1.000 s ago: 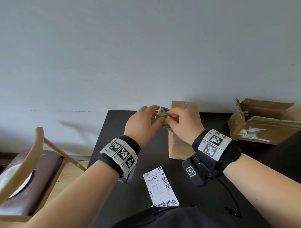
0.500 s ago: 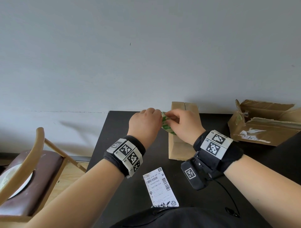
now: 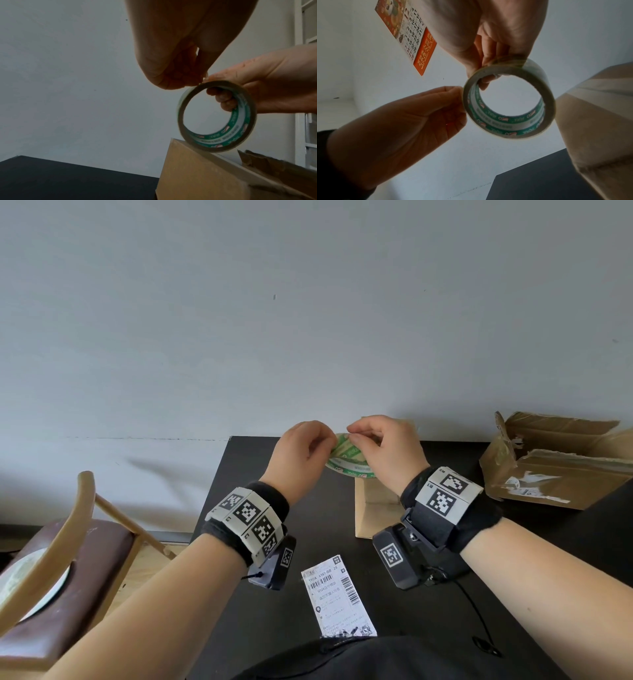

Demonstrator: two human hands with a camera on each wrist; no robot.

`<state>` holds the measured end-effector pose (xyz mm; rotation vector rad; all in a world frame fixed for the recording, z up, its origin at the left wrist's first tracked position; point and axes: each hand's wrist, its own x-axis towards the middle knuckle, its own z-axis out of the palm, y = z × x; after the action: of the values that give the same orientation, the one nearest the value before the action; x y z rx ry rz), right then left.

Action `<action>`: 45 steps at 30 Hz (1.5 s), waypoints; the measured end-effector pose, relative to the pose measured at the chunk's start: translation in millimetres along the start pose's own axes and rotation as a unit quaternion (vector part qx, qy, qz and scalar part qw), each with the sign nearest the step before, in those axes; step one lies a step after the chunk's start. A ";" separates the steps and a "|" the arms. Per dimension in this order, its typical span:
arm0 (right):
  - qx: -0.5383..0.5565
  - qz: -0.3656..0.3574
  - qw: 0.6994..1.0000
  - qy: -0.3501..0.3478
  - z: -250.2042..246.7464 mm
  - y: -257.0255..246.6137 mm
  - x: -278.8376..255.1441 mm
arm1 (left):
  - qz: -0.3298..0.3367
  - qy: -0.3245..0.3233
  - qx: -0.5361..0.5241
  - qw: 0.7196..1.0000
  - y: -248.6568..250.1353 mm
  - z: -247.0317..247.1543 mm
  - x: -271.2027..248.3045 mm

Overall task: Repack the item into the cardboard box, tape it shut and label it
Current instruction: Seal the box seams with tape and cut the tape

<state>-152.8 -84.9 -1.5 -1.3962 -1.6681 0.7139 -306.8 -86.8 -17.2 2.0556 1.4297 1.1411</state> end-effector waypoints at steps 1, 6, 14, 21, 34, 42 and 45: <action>0.001 0.001 1.000 0.002 0.7 0.0 0.9 | -0.001 -0.005 -0.009 1.000 0.9 -0.2 0.2; 0.008 0.007 1.000 0.009 0.7 2.5 4.3 | -0.024 -0.003 -0.040 0.999 -0.6 0.4 1.5; 0.060 0.059 0.993 -0.086 -7.4 3.8 3.0 | -0.068 -0.006 -0.091 0.993 -2.1 0.5 3.5; 0.126 0.092 0.981 -0.118 -9.5 5.1 0.2 | -0.171 -0.015 -0.155 0.973 -1.9 0.2 5.1; 0.116 0.090 0.987 -0.069 -6.7 14.4 8.0 | -0.131 -0.060 -0.158 0.977 5.3 -2.3 6.6; 0.128 0.075 0.985 -0.084 -17.9 15.9 9.6 | -0.174 -0.042 -0.214 0.960 -1.7 2.3 4.7; 0.169 0.100 0.977 -0.088 -17.8 14.6 9.5 | -0.192 -0.018 -0.272 0.943 -0.4 1.4 6.0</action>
<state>-130.5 -73.8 -2.6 -1.2938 -1.4612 1.2076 -305.1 -81.1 -15.9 1.3421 1.2424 1.1574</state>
